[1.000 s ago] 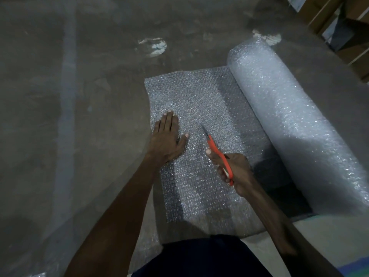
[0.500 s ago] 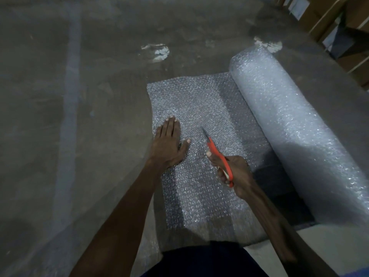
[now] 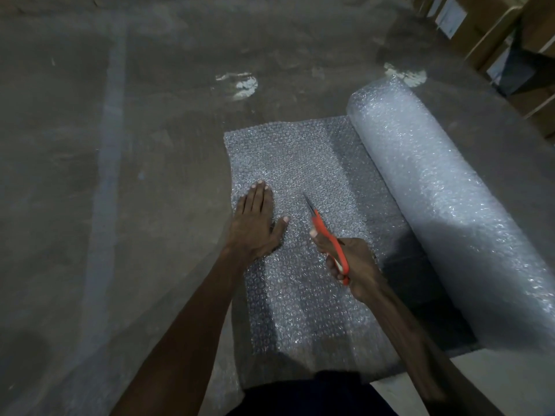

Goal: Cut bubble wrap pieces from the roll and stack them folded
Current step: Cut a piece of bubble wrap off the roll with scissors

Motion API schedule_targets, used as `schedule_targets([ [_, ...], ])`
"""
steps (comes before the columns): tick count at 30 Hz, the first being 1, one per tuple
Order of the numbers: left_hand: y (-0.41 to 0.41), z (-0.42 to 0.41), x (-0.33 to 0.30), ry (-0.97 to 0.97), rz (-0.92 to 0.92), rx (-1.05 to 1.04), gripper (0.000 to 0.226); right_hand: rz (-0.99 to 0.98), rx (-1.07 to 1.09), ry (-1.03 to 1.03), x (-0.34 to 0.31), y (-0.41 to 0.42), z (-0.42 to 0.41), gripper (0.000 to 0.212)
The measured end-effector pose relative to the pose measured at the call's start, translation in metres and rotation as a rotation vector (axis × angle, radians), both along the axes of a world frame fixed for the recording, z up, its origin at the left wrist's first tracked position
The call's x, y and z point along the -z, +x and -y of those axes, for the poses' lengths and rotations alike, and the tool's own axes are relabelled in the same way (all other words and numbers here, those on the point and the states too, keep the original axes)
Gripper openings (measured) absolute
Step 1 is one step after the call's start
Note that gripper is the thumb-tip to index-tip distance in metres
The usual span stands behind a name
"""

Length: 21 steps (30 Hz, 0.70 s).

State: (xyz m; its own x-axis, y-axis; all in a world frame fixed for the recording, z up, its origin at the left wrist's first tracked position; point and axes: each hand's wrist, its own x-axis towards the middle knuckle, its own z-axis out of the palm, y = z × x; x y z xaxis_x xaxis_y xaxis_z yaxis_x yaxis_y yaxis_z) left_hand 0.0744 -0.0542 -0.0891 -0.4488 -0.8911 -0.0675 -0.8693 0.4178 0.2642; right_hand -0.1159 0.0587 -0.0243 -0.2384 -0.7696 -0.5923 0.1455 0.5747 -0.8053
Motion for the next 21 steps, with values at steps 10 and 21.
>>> schedule_targets([
  [10, -0.001, -0.001, -0.001, -0.003, 0.013, -0.002, 0.082, -0.028, 0.001, 0.007, -0.004, 0.004, 0.015, 0.057],
  [21, -0.004, 0.007, -0.008, 0.030, 0.006, -0.043, 0.086, -0.062, -0.028, -0.011, 0.003, -0.001, 0.019, 0.063],
])
